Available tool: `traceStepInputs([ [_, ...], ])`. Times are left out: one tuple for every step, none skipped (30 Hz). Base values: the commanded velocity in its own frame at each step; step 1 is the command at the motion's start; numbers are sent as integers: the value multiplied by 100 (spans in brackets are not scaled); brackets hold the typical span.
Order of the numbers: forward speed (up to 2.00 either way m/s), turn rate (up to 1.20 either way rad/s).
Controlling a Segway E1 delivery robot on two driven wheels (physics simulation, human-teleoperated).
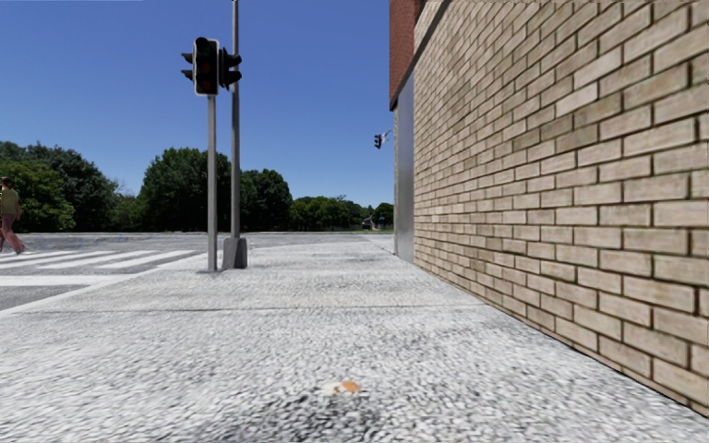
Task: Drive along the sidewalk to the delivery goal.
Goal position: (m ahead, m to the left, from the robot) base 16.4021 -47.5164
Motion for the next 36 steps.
traceStepInputs([
  [189, 0],
  [189, 0],
  [189, 0],
  [189, 0],
  [189, 0],
  [189, 0],
  [189, 0],
  [189, 0],
  [189, 0],
  [189, 0],
  [189, 0],
  [189, 0],
  [189, 0],
  [189, 0],
  [189, 0],
  [189, 0],
  [189, 0],
  [189, 0],
  [189, 0],
  [189, 0],
  [189, 0],
  [189, 0],
  [189, 0],
  [189, 0],
  [189, 0],
  [189, 0],
  [189, 0],
  [189, 0],
  [189, 0],
  [189, 0],
  [189, 0],
  [189, 0],
  [189, 0],
  [189, 0],
  [189, 0],
  [189, 0],
])
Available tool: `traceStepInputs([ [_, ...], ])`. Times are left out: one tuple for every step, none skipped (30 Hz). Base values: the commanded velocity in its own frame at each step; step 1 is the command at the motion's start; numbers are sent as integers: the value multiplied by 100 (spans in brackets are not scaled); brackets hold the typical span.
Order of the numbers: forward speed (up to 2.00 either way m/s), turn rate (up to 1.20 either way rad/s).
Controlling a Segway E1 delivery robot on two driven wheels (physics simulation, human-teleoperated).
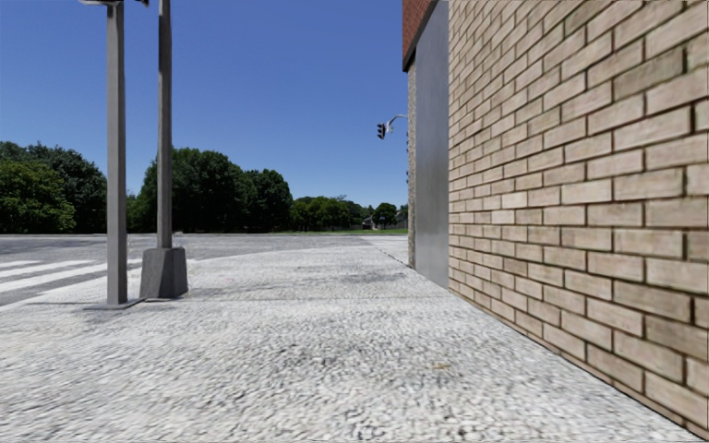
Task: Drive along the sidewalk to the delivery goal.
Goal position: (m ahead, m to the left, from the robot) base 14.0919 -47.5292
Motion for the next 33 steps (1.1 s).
traceStepInputs([
  [189, 0],
  [189, 0],
  [189, 0],
  [189, 0],
  [189, 0],
  [189, 0],
  [189, 0],
  [189, 0],
  [189, 0],
  [189, 0],
  [189, 0],
  [189, 0],
  [189, 0],
  [189, 0],
  [189, 0],
  [189, 0],
  [189, 0],
  [189, 0],
  [189, 0],
  [189, 0],
  [189, 0],
  [189, 0],
  [189, 0],
  [189, 0],
  [189, 0],
  [189, 0],
  [189, 0],
  [189, 0],
  [189, 0],
  [189, 0],
  [189, 0],
  [189, 0],
  [189, 0],
])
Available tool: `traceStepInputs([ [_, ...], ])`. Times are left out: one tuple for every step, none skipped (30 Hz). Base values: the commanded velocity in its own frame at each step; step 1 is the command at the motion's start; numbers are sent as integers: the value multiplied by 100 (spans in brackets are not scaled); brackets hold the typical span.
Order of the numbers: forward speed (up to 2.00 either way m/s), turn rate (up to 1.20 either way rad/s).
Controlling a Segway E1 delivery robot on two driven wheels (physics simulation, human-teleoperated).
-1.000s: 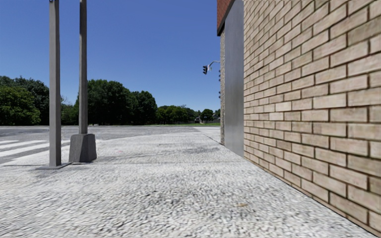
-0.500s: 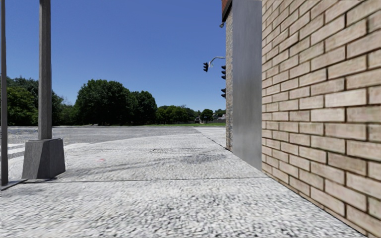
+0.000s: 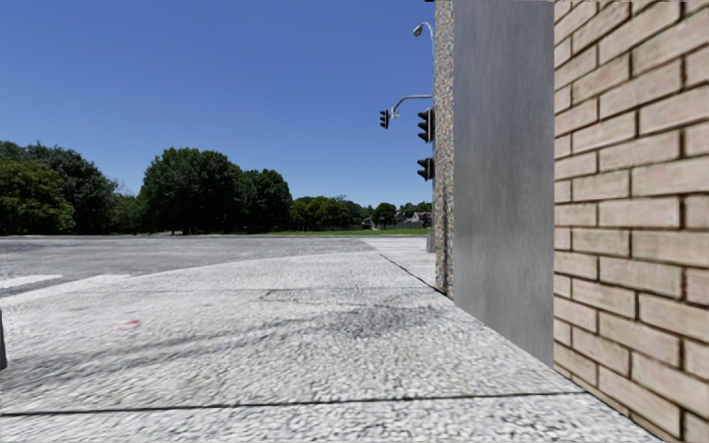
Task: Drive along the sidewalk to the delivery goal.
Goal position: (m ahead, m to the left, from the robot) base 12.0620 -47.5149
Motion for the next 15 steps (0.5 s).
traceStepInputs([
  [189, 0],
  [189, 0],
  [189, 0],
  [189, 0],
  [189, 0],
  [189, 0],
  [189, 0],
  [189, 0],
  [189, 0],
  [189, 0],
  [189, 0],
  [189, 0],
  [189, 0],
  [189, 0],
  [189, 0],
])
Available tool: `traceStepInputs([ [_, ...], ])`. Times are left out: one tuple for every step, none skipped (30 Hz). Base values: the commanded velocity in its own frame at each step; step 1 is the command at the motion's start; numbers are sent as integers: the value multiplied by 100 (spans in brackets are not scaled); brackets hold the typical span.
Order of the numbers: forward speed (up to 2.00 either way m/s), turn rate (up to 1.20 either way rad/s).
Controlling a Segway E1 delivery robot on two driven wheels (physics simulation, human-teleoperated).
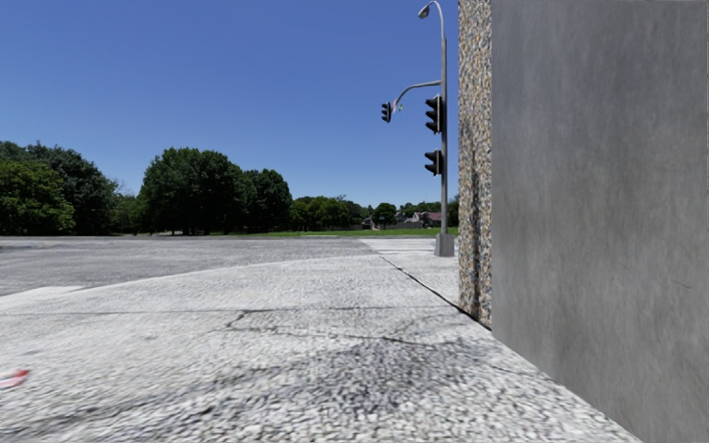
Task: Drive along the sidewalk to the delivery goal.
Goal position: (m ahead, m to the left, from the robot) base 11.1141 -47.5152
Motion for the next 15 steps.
traceStepInputs([
  [189, 0],
  [189, 0],
  [189, 0],
  [189, 0],
  [189, 0],
  [189, 0],
  [189, 0],
  [189, 0],
  [189, 0],
  [189, 0],
  [189, 0],
  [189, 0],
  [189, 0],
  [189, 0],
  [189, 0],
])
